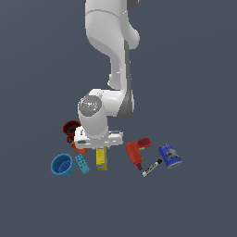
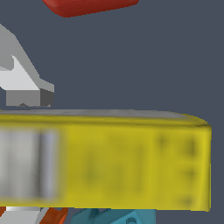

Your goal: Pick up a designated object from a clutter of objects.

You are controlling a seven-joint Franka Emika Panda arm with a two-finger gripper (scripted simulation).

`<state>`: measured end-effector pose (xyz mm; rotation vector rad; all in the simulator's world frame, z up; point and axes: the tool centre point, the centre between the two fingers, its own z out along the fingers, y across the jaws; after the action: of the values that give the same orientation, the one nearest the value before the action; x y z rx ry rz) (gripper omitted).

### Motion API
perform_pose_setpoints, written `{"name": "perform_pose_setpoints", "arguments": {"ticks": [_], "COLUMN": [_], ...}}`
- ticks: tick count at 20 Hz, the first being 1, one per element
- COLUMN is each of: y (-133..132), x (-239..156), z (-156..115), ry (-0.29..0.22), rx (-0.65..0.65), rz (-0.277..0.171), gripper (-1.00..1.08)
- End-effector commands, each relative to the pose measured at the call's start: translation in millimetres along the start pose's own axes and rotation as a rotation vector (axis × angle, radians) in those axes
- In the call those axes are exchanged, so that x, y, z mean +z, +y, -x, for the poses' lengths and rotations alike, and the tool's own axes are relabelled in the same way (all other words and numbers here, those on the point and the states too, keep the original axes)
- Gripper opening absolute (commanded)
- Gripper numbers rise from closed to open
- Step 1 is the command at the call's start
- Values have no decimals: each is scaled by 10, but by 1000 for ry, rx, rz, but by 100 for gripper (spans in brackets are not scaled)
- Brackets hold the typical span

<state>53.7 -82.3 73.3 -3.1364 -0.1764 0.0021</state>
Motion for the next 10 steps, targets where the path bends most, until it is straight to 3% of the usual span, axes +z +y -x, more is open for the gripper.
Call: {"name": "perform_pose_setpoints", "arguments": {"ticks": [1,10], "y": [-10,-101], "x": [-68,-645], "z": [-4,-6], "ry": [1,1], "rx": [0,0], "rz": [0,0], "gripper": [-100,-100]}}
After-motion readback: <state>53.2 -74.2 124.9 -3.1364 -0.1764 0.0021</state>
